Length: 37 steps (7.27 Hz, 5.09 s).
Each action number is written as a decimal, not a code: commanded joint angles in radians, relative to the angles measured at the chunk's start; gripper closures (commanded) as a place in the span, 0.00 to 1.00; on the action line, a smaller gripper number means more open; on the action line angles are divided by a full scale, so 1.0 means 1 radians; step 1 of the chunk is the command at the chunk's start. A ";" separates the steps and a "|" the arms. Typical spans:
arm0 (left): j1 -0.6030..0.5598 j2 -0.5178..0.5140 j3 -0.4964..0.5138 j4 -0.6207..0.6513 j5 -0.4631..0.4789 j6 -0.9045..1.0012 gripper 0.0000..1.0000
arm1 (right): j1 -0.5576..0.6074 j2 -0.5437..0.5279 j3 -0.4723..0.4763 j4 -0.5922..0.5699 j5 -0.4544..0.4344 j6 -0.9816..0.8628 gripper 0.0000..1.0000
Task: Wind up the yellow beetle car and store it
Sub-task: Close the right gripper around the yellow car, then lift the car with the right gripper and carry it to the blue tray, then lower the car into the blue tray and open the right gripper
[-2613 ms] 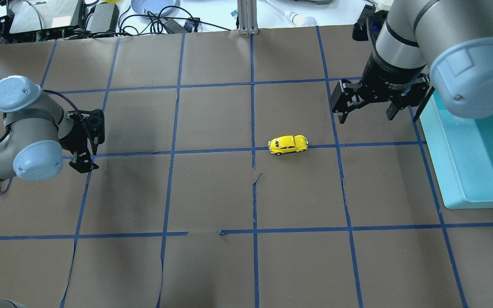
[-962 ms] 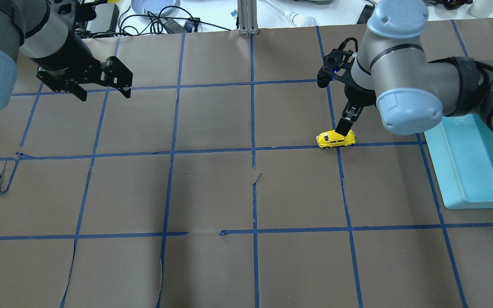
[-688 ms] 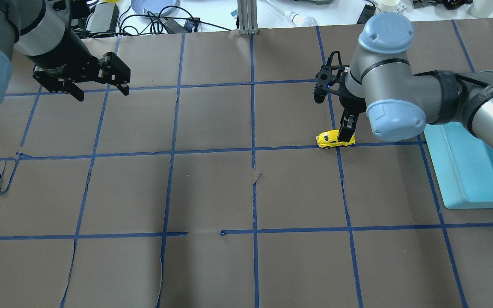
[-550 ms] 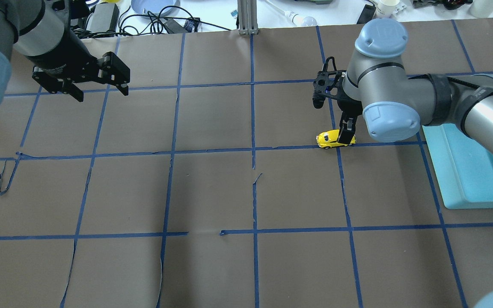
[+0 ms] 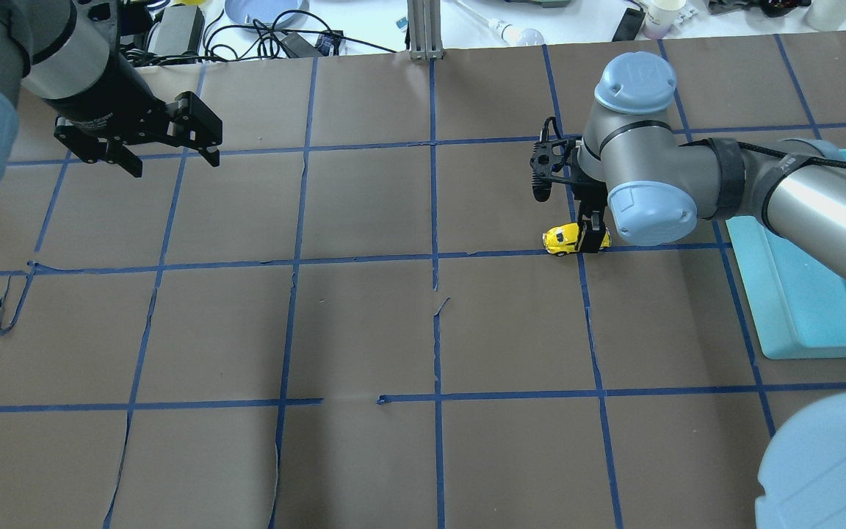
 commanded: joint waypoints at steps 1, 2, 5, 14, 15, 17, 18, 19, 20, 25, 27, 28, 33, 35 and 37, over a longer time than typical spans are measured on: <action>-0.001 0.000 -0.002 -0.001 0.000 0.004 0.00 | 0.000 0.040 0.003 -0.042 0.001 -0.006 0.00; -0.001 0.000 -0.002 0.003 0.000 0.004 0.00 | 0.000 0.040 0.010 -0.042 0.002 -0.006 0.00; -0.001 0.000 -0.002 -0.001 0.000 0.006 0.00 | 0.000 0.064 0.006 -0.042 0.001 -0.008 0.10; 0.000 0.001 -0.018 0.014 -0.003 0.007 0.00 | -0.061 -0.114 -0.168 0.254 -0.016 -0.006 1.00; 0.000 0.001 -0.018 0.016 -0.003 0.007 0.00 | -0.140 -0.135 -0.251 0.361 -0.019 -0.009 1.00; 0.000 0.000 -0.018 0.014 -0.003 0.007 0.00 | -0.311 -0.138 -0.338 0.504 -0.053 -0.091 1.00; 0.000 0.001 -0.017 0.014 -0.003 0.007 0.00 | -0.384 -0.136 -0.330 0.495 -0.059 -0.267 1.00; 0.000 0.001 -0.017 0.014 -0.003 0.007 0.00 | -0.449 -0.126 -0.324 0.492 -0.055 -0.386 1.00; 0.000 0.000 -0.017 0.016 -0.003 0.007 0.00 | -0.490 -0.120 -0.298 0.489 -0.064 -0.508 1.00; 0.000 0.000 -0.017 0.016 -0.003 0.007 0.00 | -0.588 -0.055 -0.039 0.196 -0.158 -0.645 1.00; 0.002 0.001 -0.017 0.016 -0.003 0.007 0.00 | -0.588 -0.012 -0.004 0.121 -0.162 -0.648 1.00; 0.002 0.001 -0.017 0.016 -0.003 0.007 0.00 | -0.588 0.005 -0.001 0.113 -0.163 -0.646 1.00; 0.002 0.001 -0.017 0.017 -0.003 0.007 0.00 | -0.586 -0.090 -0.014 0.124 -0.148 -0.620 0.03; 0.002 0.001 -0.017 0.017 -0.003 0.007 0.00 | -0.575 -0.187 -0.049 0.159 -0.147 -0.460 0.08; 0.002 0.001 -0.014 0.017 -0.003 0.007 0.00 | -0.554 -0.285 -0.108 0.309 -0.096 -0.165 0.08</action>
